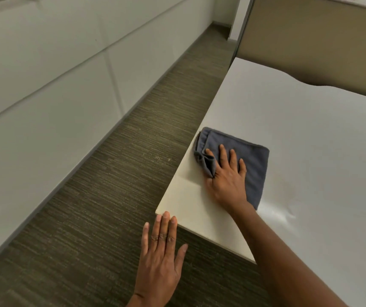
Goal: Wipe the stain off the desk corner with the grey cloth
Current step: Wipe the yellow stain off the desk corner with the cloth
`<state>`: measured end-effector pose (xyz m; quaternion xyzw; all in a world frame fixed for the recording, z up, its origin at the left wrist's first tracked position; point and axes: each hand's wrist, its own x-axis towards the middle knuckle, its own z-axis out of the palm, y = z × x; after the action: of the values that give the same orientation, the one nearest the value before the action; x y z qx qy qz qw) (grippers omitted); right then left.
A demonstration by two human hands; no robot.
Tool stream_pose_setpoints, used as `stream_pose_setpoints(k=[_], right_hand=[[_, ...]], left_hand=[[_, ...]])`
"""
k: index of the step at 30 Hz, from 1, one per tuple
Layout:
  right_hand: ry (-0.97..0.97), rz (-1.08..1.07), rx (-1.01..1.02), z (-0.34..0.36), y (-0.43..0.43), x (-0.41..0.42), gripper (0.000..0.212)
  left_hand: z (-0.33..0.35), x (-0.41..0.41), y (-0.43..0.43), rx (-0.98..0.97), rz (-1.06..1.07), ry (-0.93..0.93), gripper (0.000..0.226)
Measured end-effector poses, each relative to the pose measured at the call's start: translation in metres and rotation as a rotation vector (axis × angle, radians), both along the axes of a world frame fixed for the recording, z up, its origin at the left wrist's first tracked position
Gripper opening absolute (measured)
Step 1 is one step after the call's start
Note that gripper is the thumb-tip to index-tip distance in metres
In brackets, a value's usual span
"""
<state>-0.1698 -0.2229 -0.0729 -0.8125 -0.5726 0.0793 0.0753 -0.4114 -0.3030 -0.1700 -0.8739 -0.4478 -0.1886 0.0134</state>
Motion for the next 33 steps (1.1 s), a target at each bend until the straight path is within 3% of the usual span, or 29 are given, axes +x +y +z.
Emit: stream_pose_setpoints(k=[8,19,24,29,33], right_hand=[[-0.017,0.116,-0.023,0.005,0.052,-0.030,0.064],[0.041,0.379,0.019,-0.004,-0.019,-0.085,0.073],[0.087,0.300,0.043,-0.008,-0.054,-0.074,0.072],[0.027,0.092,0.013,0.001,-0.026,-0.056,0.073],[0.017,0.094,0.003,0.002,-0.005,-0.066,0.071]], left_hand=[[-0.003,0.002,0.001,-0.003,0.008,0.006,0.086],[0.016,-0.002,0.000,-0.056,0.008,0.061,0.083],[0.019,-0.005,0.001,-0.041,-0.005,0.020,0.079],[0.016,-0.015,0.002,-0.049,0.000,-0.002,0.078],[0.013,-0.021,0.002,-0.060,0.020,-0.013,0.077]])
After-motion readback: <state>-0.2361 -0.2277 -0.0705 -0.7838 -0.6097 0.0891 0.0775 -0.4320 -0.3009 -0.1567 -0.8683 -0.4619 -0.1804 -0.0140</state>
